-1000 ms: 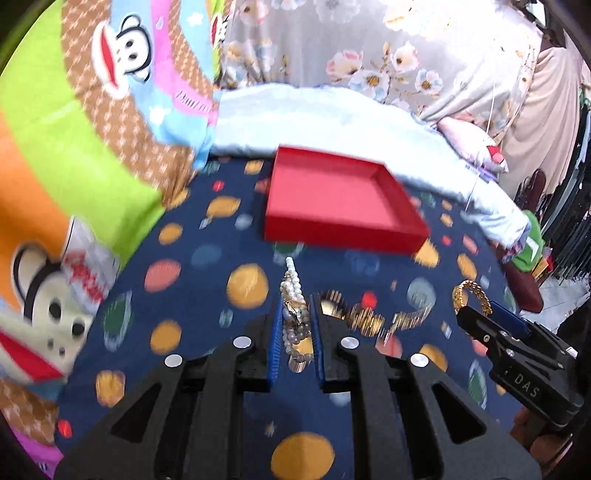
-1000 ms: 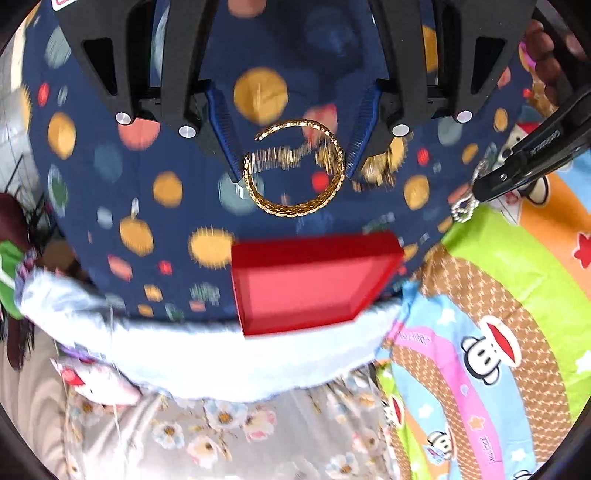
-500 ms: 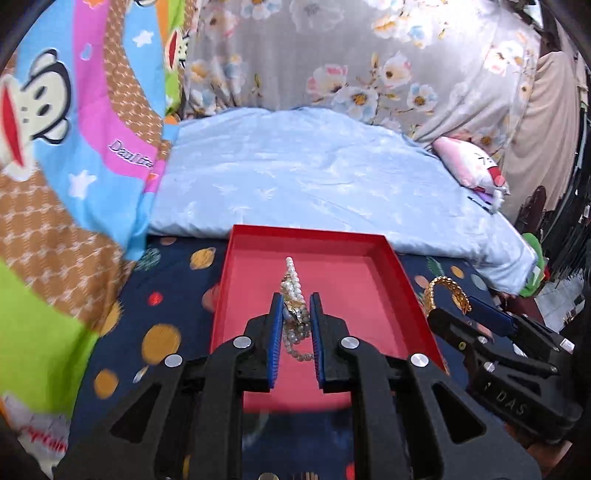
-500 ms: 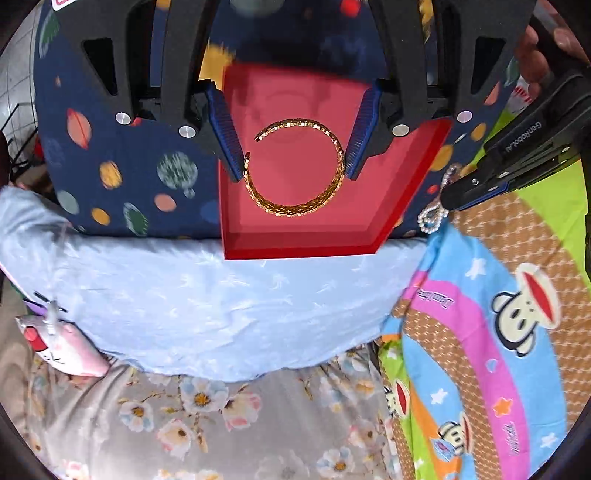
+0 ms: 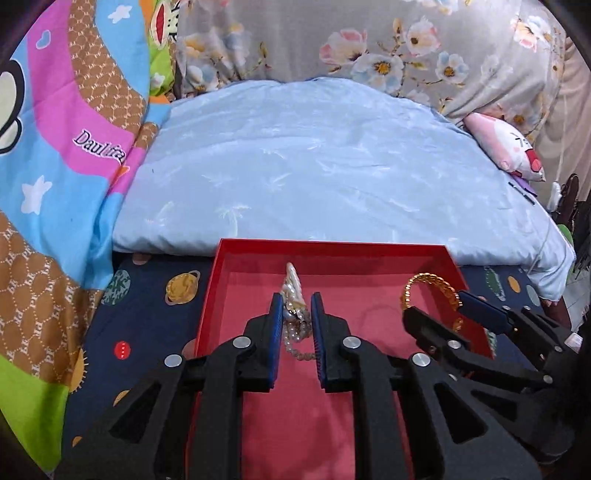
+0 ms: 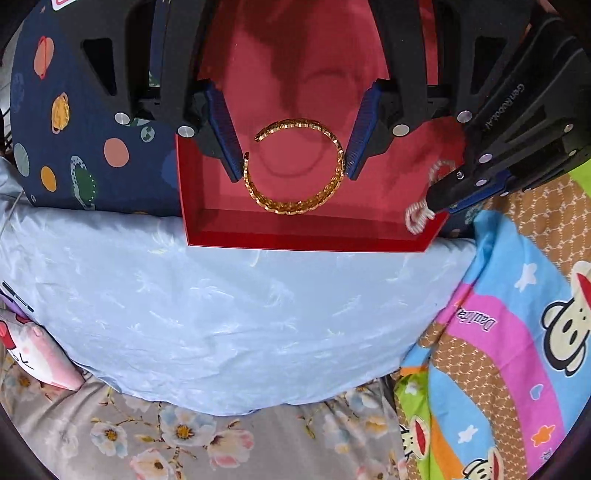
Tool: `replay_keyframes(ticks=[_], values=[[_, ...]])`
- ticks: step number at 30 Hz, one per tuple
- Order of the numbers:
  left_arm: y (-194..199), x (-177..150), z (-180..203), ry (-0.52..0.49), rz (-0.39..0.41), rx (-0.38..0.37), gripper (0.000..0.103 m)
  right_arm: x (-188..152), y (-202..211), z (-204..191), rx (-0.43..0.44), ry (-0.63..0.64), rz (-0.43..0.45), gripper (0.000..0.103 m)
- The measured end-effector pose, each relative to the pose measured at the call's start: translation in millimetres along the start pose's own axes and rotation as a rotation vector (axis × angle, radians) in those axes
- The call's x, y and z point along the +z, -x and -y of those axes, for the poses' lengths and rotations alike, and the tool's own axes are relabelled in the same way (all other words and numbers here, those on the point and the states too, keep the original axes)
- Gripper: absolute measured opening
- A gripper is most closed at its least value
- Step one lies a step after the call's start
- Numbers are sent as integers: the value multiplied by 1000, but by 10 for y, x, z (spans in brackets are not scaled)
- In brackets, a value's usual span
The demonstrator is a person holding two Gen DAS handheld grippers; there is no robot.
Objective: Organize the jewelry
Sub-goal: 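Carry both pieces into the red tray and open both tools, then grasp the gold watch with the left tool while the right tool grasps a gold chain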
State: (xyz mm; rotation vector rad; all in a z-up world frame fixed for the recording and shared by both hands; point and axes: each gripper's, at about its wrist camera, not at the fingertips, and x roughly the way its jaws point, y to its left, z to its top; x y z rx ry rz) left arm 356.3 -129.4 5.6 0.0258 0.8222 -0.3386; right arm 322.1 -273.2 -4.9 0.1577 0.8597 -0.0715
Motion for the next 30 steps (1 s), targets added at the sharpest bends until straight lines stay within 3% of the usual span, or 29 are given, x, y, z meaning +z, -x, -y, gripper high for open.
replay_keyframes(ticks=[2, 4, 7, 14, 17, 24, 30], values=[[-80, 4, -24, 9, -15, 19, 27, 11, 25, 33, -10, -17, 10, 62], [-44, -13, -30, 3, -3, 72, 46, -7, 125, 56, -14, -29, 35, 64], [173, -100, -62, -2, 26, 120, 59, -114, 408, 108, 0, -51, 67, 65], [854, -626, -173, -16, 60, 180, 59, -740, 1215, 141, -2, -70, 149, 69], [1096, -924, -241, 14, 41, 162, 61, -1120, 1511, 187, 5, -112, 155, 70], [1619, -1633, -343, 76, 15, 172, 61, -1896, 1866, 135, -2, -125, 104, 70], [1909, -2176, -352, 129, -43, 134, 64, -2411, 2028, 35, 23, -142, 45, 70]])
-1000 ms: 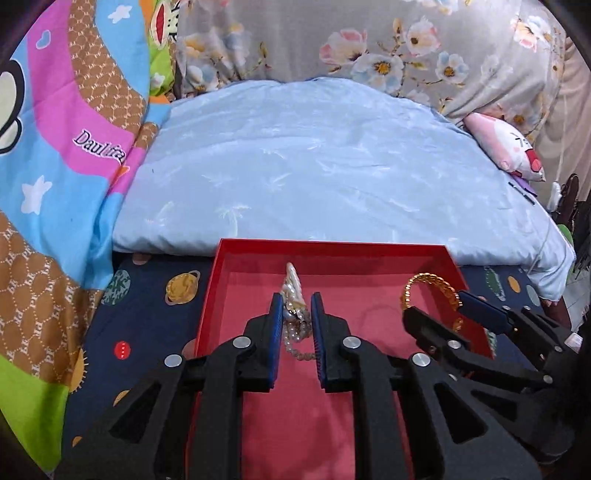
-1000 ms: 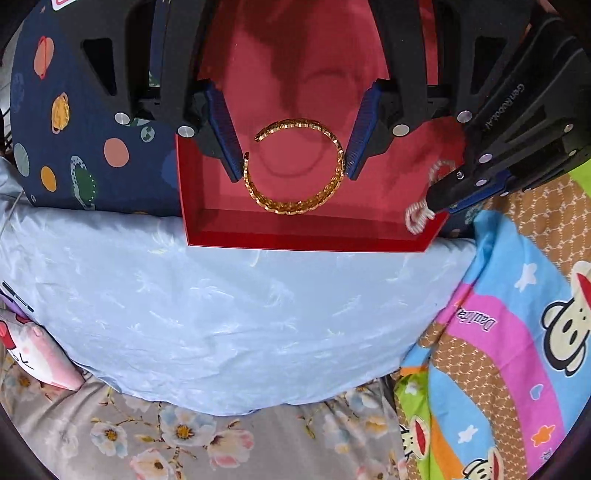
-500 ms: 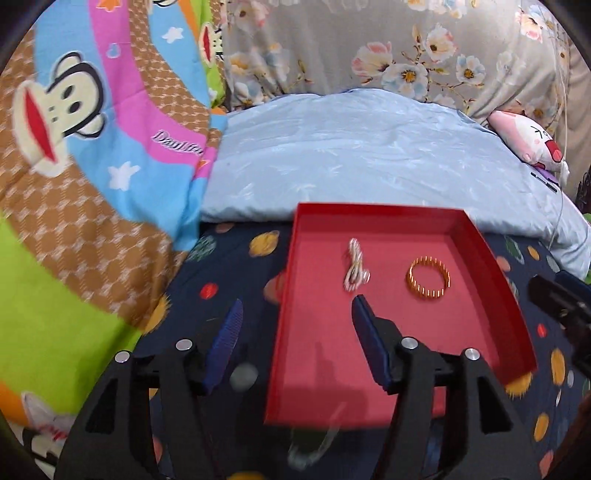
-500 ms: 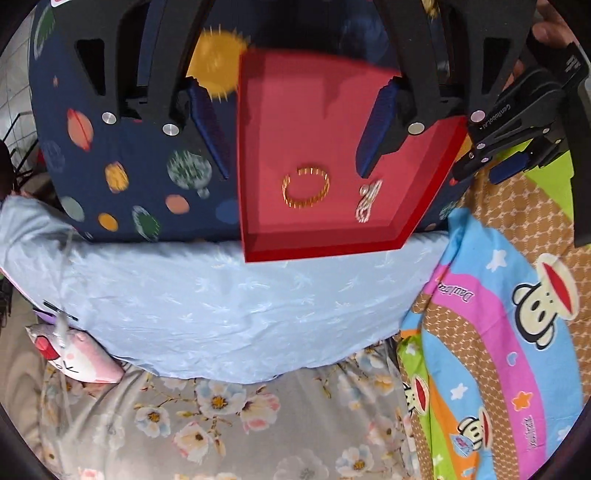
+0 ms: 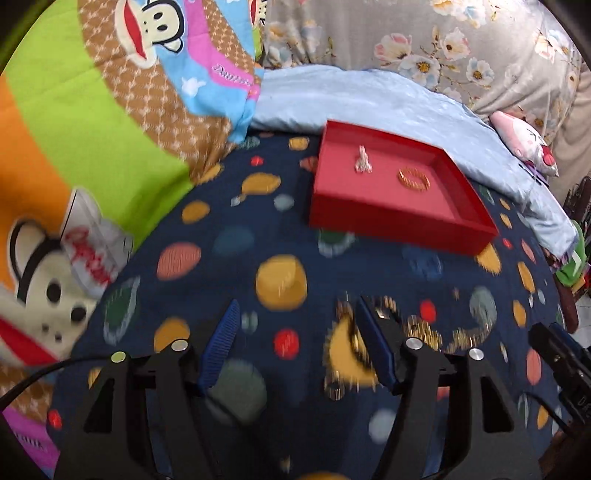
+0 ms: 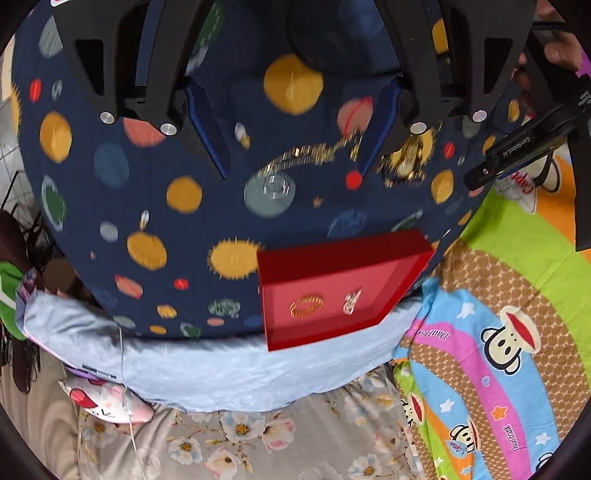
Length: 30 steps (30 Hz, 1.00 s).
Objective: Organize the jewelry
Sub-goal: 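Grasp the gold watch with the left tool while the right tool grasps a gold chain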
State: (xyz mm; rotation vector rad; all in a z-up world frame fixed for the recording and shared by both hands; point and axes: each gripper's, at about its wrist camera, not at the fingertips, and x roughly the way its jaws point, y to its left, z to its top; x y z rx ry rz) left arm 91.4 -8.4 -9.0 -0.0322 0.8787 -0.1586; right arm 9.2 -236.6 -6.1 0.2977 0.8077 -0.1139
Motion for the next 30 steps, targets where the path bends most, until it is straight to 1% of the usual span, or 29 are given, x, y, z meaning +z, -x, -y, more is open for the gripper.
replay_keyframes(ticks=[3, 5, 6, 7, 9, 14, 18, 20, 22, 23, 24, 25, 26, 28, 30], values=[[86, -158, 26, -30, -13, 9, 64, -139, 51, -11, 2, 2, -20, 70], [160, -203, 16, -43, 2, 28, 64, -149, 142, -20, 12, 0, -6, 70], [211, -218, 5, -50, 17, 35, 67, -138, 164, -30, 10, 6, 2, 70], [237, -214, 3, -58, 26, 38, 73, -146, 167, -54, 7, 15, 3, 71], [236, -207, 5, -64, 35, 51, 75, -112, 80, -63, -2, 25, -8, 71], [97, -172, 54, -49, -7, -5, 75, -87, -183, -18, 13, -21, -64, 70], [-62, -163, 147, -44, -39, -50, 75, -101, -252, -12, 5, -32, -69, 69], [-126, -163, 207, -50, -52, -79, 71, -99, -261, -14, 2, -29, -70, 69], [-203, -171, 298, -68, -72, -107, 63, -97, -276, -10, -7, -24, -69, 69], [-243, -183, 348, -82, -82, -116, 62, -100, -285, -4, -9, -25, -70, 69], [-271, -195, 388, -92, -89, -122, 58, -98, -295, 3, -10, -27, -70, 69], [-314, -213, 433, -105, -99, -130, 49, -94, -304, 12, -10, -30, -71, 69], [-348, -231, 461, -113, -108, -132, 45, -90, -311, 18, -10, -34, -72, 69], [-413, -254, 495, -120, -124, -141, 29, -85, -322, 29, -9, -38, -73, 69], [-435, -254, 499, -117, -120, -146, 24, -83, -333, 30, -9, -39, -76, 69]])
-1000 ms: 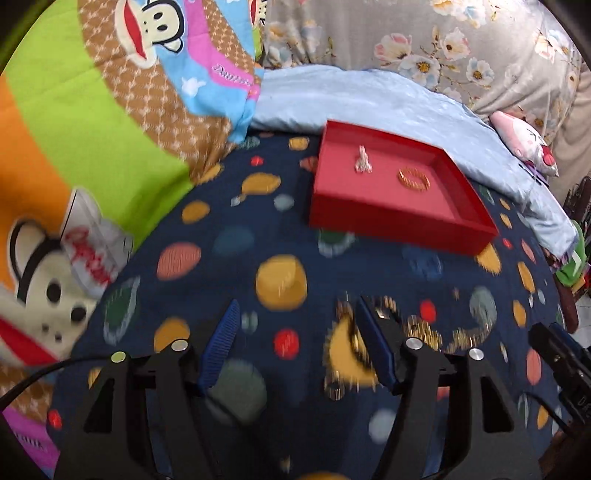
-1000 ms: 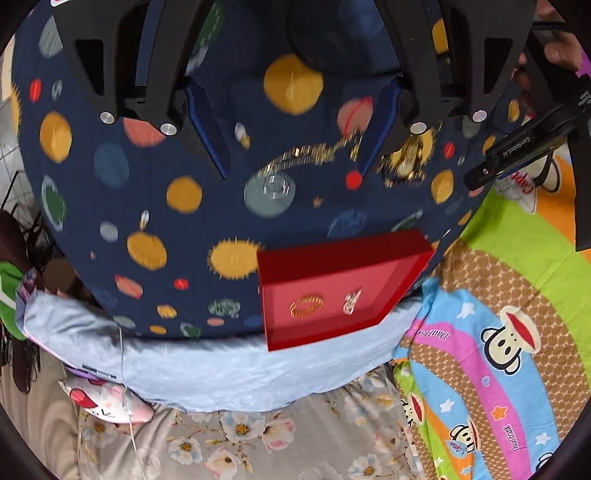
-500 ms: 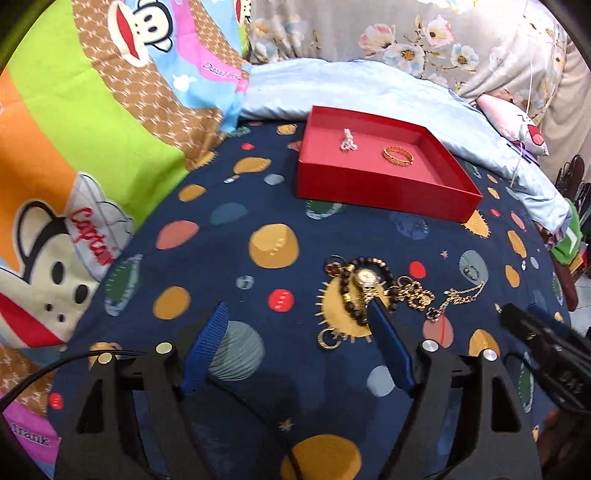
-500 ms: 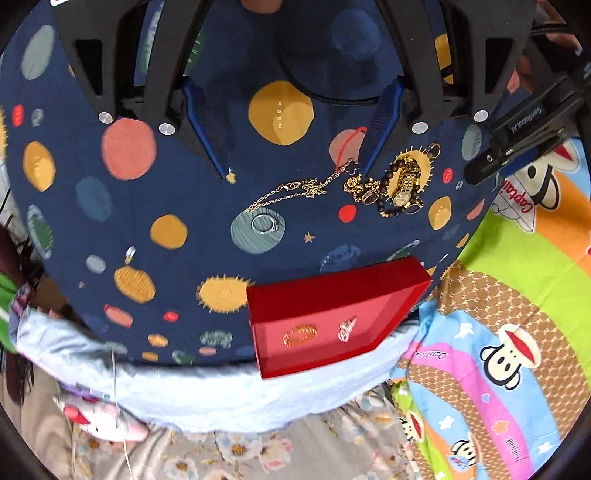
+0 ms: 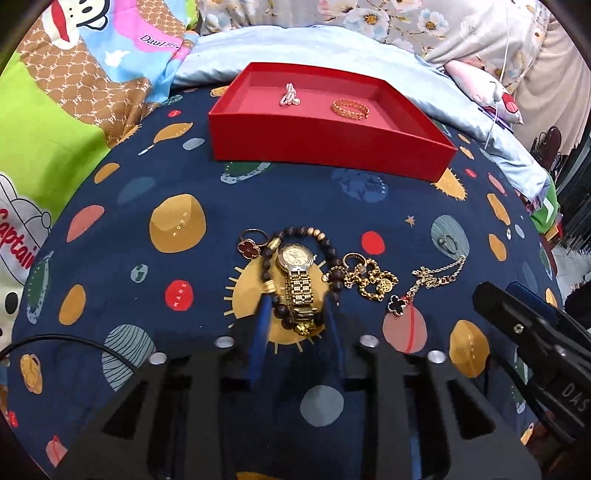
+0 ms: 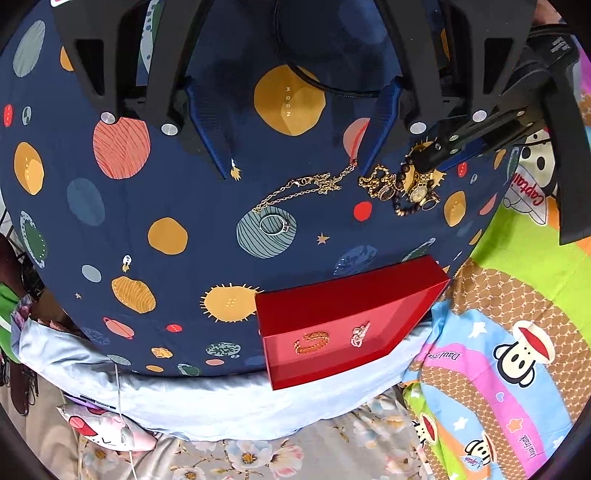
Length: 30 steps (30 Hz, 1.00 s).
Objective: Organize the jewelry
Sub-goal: 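Grasp the gold watch with the left tool while the right tool grasps a gold chain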
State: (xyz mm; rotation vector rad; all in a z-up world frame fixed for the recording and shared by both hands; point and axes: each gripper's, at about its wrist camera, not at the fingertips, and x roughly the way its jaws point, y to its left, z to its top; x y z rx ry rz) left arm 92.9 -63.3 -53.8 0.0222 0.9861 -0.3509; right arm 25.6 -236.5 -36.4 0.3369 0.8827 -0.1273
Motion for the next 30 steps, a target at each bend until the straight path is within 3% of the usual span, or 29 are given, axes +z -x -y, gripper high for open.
replay_keyframes(ticks=[3, 10, 13, 17, 21, 28, 30], values=[[43, 29, -6, -6, 13, -12, 11, 2, -23, 5, 2, -4, -4, 69], [319, 135, -142, 39, 69, -82, 11, 22, -84, -18, 12, -2, -13, 69], [499, 204, -241, 69, 109, -82, 11, 28, -178, -28, 28, -6, -38, 63], [653, 278, -387, 99, 142, -60, 11, 26, -297, -54, 46, -16, -76, 47], [707, 325, -516, 111, 163, -15, 11, 41, -342, -105, 55, -21, -78, 45], [687, 339, -667, 150, 158, -5, 11, 81, -432, -238, 37, 2, -68, 43], [661, 332, -677, 154, 150, -3, 11, 97, -464, -276, 10, 24, -60, 36]])
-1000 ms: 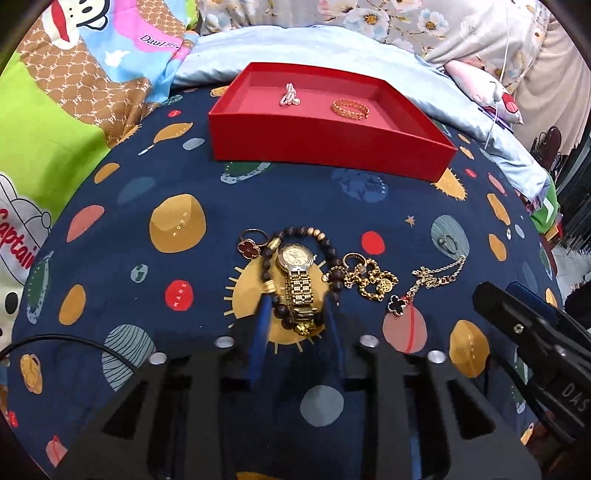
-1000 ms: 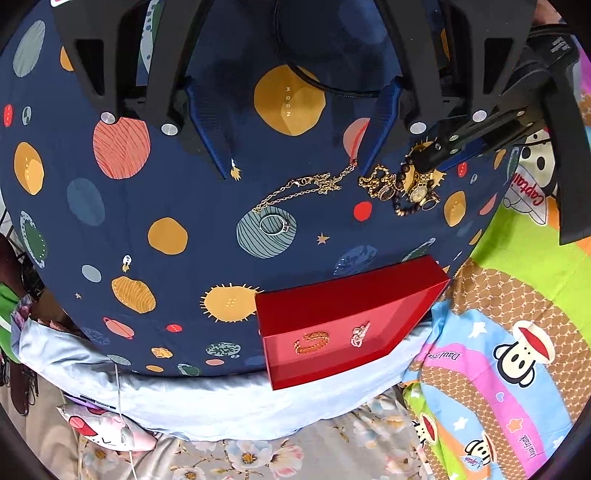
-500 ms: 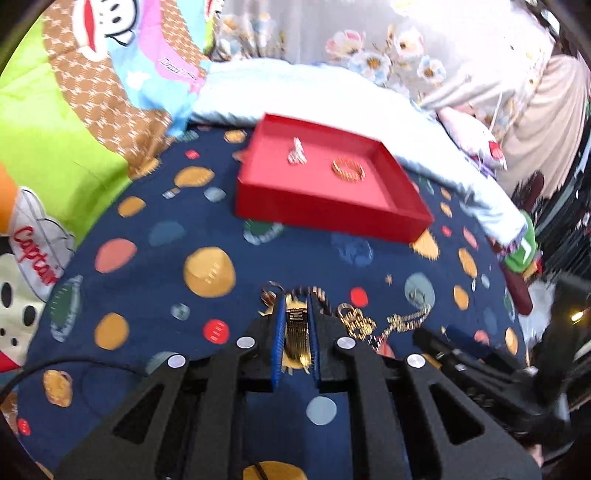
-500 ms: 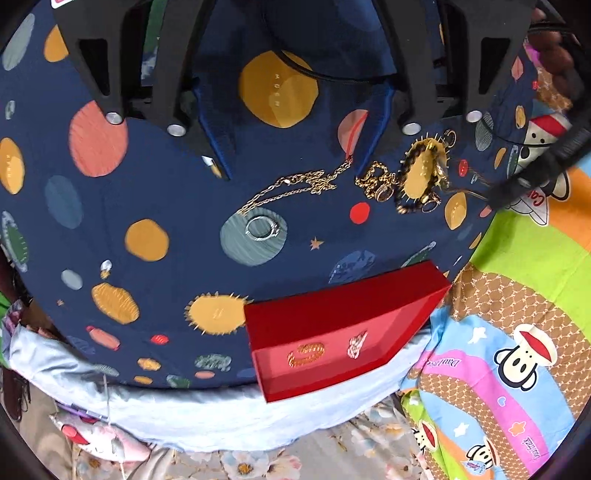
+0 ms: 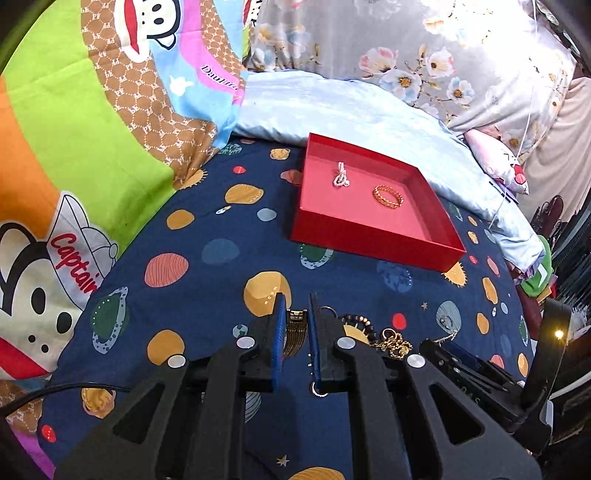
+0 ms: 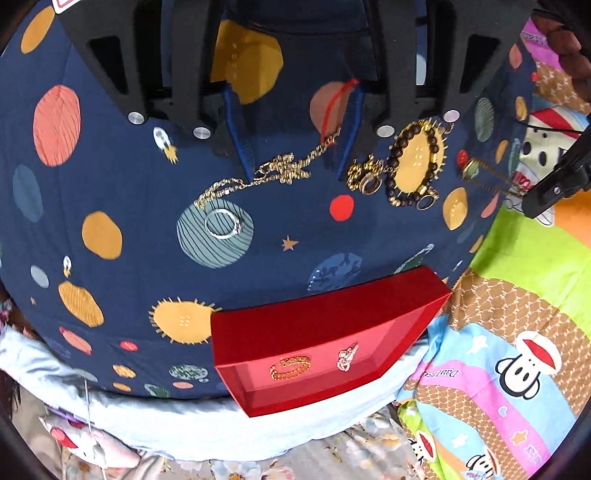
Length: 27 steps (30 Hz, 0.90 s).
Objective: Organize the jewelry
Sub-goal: 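Grasp the gold watch with the left tool while the right tool grasps a gold chain, then lower the watch and chain into the red tray and open both tools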
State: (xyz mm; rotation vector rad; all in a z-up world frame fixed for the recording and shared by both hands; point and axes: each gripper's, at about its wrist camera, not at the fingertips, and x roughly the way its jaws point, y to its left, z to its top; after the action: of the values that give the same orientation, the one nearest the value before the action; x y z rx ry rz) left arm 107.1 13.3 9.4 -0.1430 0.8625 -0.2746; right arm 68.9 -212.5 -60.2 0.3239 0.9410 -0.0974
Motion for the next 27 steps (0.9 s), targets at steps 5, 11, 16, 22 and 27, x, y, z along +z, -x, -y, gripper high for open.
replay_keyframes(ticks=[5, 11, 16, 22, 27], values=[[-44, -37, -16, 0, -18, -6, 11, 28, -46, -36, -77, 47, 27, 10], [-68, -57, 20, -11, -23, -5, 11, 51, -35, 18, -69, 44, 27, 4], [-41, -41, 30, -10, -21, -16, 11, 96, 162, 51, -32, 14, 57, 4], [49, -5, 54, -12, -7, -27, 11, 227, 573, 21, 6, 20, 126, 4], [156, 61, 112, -23, 14, -39, 11, 340, 810, -42, 33, 33, 162, 4]])
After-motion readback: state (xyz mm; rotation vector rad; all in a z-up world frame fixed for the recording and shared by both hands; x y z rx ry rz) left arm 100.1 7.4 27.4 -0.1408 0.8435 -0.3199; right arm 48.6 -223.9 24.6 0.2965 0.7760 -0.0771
